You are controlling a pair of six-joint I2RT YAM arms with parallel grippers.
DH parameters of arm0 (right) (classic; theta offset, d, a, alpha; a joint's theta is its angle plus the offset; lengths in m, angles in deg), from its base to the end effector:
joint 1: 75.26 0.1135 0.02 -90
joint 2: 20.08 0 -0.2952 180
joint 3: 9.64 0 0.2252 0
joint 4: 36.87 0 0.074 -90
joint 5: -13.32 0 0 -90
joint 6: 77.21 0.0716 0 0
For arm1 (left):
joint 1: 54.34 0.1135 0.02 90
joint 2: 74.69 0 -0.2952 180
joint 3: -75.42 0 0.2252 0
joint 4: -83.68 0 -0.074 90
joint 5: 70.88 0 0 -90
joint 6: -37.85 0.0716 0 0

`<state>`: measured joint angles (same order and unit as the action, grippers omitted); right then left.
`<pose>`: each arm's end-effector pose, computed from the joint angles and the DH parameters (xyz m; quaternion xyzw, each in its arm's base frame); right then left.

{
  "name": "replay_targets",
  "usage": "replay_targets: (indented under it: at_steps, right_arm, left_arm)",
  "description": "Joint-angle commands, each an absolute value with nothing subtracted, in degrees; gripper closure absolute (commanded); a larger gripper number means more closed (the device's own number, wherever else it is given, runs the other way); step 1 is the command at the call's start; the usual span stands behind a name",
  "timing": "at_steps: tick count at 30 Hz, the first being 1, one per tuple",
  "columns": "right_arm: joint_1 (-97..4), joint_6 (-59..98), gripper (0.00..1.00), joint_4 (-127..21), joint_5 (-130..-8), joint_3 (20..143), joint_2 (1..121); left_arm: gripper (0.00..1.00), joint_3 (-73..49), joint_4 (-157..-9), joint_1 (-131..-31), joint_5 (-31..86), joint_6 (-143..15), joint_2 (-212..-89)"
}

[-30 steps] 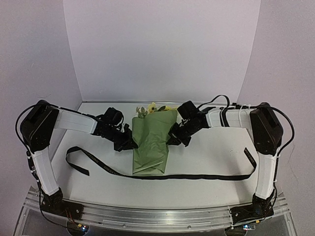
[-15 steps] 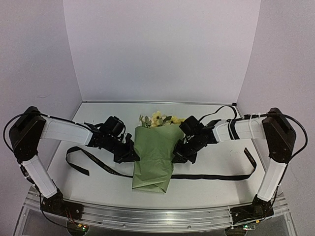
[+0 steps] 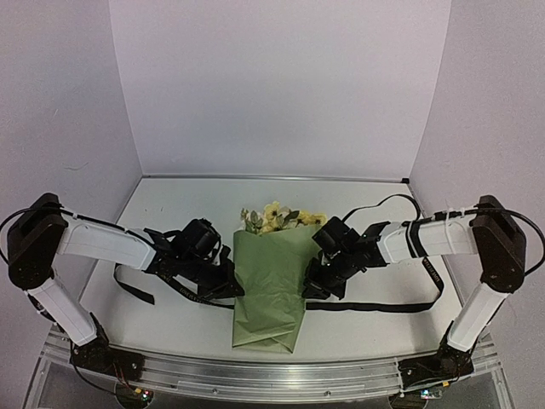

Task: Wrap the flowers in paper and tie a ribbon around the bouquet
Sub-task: Place the folded bouquet on the ribbon.

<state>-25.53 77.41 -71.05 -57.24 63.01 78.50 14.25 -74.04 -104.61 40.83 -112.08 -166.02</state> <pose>0.1997 0.2726 0.1842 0.0802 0.9499 0.3020 0.0007 0.1760 -0.2532 0.1841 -0.0179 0.9316 -0.3613 0.0347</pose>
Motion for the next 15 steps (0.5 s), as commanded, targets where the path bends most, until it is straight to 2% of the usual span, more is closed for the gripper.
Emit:
replay_targets:
  at_steps: [1,12,14,15]
  right_arm:
    - [-24.38,76.34,1.0,-70.18,-61.12,61.32,75.14]
    - [-23.14,75.41,1.0,-69.63,-62.73,59.16,74.35]
    - [-23.05,75.06,0.99,-69.55,-63.04,58.99,74.16]
    - [-22.97,74.8,0.92,-69.55,-63.27,58.82,74.0]
  left_arm:
    - [1.0,15.5,-75.86,-106.18,38.04,-113.75,-162.35]
    - [0.99,18.8,-76.98,-107.42,35.57,-115.25,-161.26]
    - [0.92,19.22,-76.75,-107.45,34.77,-115.51,-160.8]
    - [0.85,19.34,-76.39,-107.44,34.33,-115.5,-160.29]
